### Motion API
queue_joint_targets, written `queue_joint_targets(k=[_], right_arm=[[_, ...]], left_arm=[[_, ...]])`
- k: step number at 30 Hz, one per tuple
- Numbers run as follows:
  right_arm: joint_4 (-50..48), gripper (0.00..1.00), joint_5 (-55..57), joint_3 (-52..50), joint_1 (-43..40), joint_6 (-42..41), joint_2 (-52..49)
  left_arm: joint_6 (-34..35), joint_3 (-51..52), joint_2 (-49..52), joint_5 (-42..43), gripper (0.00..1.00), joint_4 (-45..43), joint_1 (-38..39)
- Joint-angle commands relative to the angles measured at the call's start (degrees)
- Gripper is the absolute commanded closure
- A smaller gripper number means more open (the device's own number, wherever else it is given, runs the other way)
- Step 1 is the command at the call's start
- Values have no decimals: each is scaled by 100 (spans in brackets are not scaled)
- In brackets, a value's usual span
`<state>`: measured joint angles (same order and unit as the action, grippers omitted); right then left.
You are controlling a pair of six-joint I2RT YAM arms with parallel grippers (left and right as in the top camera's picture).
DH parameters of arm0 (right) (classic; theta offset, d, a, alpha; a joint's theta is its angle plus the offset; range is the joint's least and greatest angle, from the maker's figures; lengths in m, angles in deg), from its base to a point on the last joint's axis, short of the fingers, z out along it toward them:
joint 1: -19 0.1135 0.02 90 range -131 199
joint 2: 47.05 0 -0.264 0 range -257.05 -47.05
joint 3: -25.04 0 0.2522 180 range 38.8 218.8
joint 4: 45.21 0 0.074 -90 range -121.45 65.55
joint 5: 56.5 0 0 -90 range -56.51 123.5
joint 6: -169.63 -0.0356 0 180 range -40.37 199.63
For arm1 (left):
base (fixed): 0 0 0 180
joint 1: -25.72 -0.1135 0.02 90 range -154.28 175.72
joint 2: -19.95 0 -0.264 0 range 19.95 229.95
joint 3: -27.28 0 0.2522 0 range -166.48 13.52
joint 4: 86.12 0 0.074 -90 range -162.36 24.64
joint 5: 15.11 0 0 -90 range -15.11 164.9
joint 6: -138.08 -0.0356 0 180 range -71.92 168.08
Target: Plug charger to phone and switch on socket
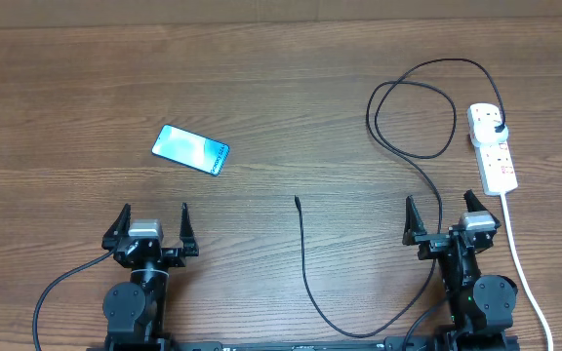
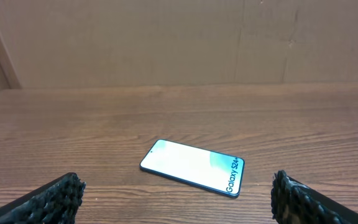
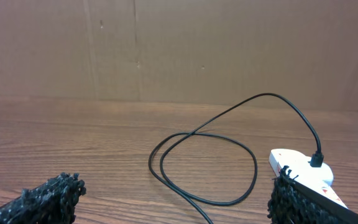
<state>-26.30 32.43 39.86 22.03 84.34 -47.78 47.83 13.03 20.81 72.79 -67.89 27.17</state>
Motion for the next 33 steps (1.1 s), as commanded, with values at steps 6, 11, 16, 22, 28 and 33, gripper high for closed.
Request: queue_joint_targets(k=[6, 11, 16, 22, 28, 33], right_arm=[[-31, 0, 57, -61, -15, -20, 57], [-31, 0, 57, -61, -15, -20, 57], [-31, 0, 57, -61, -15, -17, 57], [-31, 0, 57, -61, -15, -17, 57], [-31, 0, 57, -61, -15, -17, 57], [-31, 0, 57, -61, -15, -17, 57]], left_arm=[[-85, 17, -55, 50, 0, -33, -35], [96, 0, -55, 50, 0, -245, -35], [157, -149, -57, 55, 0, -282, -35], [162, -487, -48, 26, 0, -35, -35], [170, -1110, 269, 20, 0, 313, -35], [179, -1679, 1054, 24, 0, 308, -35]])
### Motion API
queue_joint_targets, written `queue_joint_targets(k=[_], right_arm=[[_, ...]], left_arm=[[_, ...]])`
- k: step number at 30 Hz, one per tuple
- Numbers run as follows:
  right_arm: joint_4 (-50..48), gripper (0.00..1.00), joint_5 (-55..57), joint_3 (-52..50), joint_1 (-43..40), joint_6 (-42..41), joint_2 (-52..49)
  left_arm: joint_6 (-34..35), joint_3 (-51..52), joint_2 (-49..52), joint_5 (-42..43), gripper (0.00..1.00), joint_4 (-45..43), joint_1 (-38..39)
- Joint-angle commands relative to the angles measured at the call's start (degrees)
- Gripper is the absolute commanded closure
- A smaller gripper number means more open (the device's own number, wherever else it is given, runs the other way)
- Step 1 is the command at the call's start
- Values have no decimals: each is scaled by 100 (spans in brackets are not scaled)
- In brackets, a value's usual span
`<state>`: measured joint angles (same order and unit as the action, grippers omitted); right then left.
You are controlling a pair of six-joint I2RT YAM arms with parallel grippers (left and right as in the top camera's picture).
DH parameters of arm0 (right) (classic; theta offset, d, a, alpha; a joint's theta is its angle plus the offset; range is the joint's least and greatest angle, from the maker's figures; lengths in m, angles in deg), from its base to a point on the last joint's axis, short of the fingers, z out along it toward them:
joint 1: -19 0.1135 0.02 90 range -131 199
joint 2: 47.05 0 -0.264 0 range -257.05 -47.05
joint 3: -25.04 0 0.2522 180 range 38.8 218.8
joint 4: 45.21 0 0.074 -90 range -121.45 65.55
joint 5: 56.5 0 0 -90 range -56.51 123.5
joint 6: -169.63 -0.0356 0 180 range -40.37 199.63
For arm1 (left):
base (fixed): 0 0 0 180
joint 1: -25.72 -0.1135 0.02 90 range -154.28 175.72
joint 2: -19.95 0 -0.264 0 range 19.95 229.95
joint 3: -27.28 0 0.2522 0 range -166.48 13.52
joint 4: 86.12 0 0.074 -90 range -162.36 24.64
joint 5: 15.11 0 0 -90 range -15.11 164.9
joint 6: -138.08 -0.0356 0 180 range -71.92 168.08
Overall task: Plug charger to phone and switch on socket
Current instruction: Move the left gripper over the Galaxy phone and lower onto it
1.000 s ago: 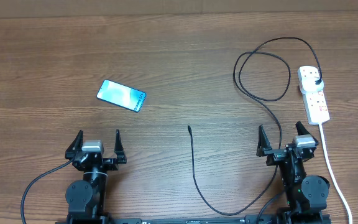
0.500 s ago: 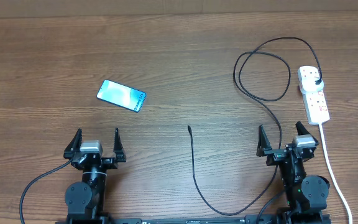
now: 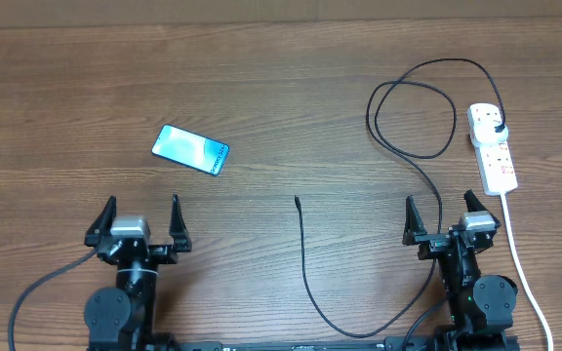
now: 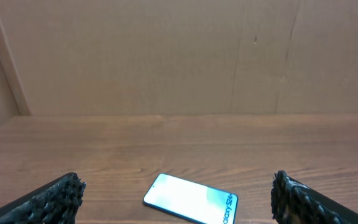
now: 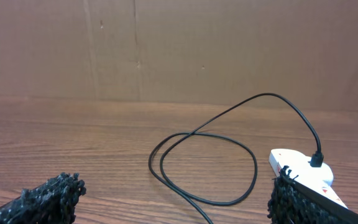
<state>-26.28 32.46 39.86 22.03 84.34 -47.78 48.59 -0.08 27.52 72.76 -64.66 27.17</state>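
A phone (image 3: 191,149) with a pale blue screen lies flat on the wooden table, left of centre; the left wrist view shows the phone (image 4: 191,198) low between my fingertips. The black charger cable (image 3: 305,263) has its free plug end (image 3: 298,201) at mid-table and loops at the loop (image 3: 413,117) up to the white power strip (image 3: 493,146) at the right, where it is plugged in. My left gripper (image 3: 136,221) stands open, near the front edge, below the phone. My right gripper (image 3: 441,218) stands open just below the strip, holding nothing.
A brown cardboard wall (image 4: 166,56) backs the table. The strip's white lead (image 3: 523,268) runs down the right side past my right arm. The cable loop (image 5: 204,165) lies ahead of the right gripper.
My left gripper has shifted left and slightly toward the phone, and its camera now tilts higher, so the phone sits lower in its view. The right arm, phone and cable are unchanged.
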Motion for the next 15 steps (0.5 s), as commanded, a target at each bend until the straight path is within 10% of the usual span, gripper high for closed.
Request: queue_joint_targets(k=[1, 8, 15], right_arm=[[-33, 0, 55, -61, -15, -17, 57], [-33, 0, 55, -61, -15, -17, 57], [-33, 0, 55, -61, -15, -17, 57]], left_arm=[[131, -494, 588, 24, 0, -15, -35], [656, -1648, 2264, -96, 0, 234, -35], [1016, -3921, 4430, -439, 0, 2371, -35]])
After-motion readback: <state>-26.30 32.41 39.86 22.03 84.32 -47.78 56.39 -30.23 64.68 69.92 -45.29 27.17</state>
